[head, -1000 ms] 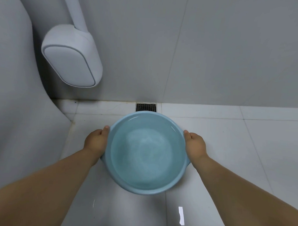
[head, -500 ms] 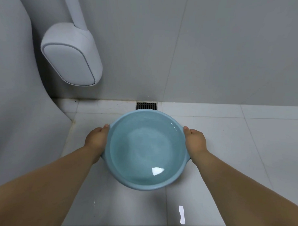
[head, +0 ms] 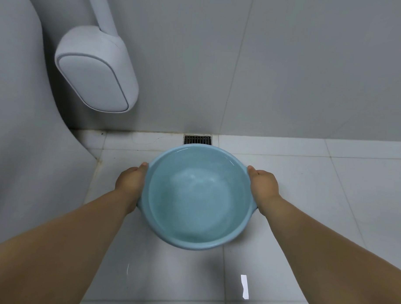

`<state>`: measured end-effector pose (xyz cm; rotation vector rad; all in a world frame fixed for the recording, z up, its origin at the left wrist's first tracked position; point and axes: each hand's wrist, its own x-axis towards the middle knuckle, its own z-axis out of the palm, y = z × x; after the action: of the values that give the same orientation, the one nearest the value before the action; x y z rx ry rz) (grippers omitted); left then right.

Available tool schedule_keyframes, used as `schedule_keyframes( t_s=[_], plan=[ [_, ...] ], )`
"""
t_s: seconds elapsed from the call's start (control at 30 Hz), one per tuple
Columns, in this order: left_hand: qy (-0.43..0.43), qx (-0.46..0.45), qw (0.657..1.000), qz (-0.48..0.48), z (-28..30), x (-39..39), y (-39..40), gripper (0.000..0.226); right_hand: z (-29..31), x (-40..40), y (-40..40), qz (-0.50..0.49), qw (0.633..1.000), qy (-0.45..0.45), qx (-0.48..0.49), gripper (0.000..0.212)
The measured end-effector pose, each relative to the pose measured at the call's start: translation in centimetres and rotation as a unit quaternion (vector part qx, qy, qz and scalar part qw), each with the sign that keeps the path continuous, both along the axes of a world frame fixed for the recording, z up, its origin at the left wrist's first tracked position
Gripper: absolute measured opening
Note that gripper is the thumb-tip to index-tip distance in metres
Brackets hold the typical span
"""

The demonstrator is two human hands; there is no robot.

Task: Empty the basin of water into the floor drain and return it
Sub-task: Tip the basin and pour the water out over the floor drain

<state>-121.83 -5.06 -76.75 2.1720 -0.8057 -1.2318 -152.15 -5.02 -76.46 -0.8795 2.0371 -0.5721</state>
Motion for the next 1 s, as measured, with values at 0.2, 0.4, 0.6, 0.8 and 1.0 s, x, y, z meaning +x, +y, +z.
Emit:
schedule_keyframes(
  t_s=[0.2, 0.4, 0.6, 0.8, 1.0],
  plan=[
    [0.032, 0.015, 0.999, 0.022, 0.0, 0.2, -0.4, 0.045, -0.1, -0.1, -0.4, -0.006, 1.000, -0.007, 0.012, 0.043],
    [0.060, 0.031, 0.997, 0.038, -0.1, 0.2, -0.5, 0.044, -0.2, -0.2, -0.6, -0.008, 1.000, -0.011, 0.016, 0.043],
    [0.076, 0.028, 0.996, 0.045, -0.1, 0.0, -0.6, 0.041, -0.2, -0.3, -0.8, -0.002, 1.000, -0.017, 0.022, 0.043],
    [0.079, 0.036, 0.995, 0.041, 0.0, 0.1, -0.8, 0.043, -0.3, -0.4, -1.0, -0.002, 0.999, -0.017, 0.029, 0.042],
    [0.083, 0.030, 0.995, 0.045, -0.1, 0.0, -0.9, 0.041, -0.3, -0.4, -1.1, -0.006, 0.999, -0.017, 0.027, 0.044]
  ],
)
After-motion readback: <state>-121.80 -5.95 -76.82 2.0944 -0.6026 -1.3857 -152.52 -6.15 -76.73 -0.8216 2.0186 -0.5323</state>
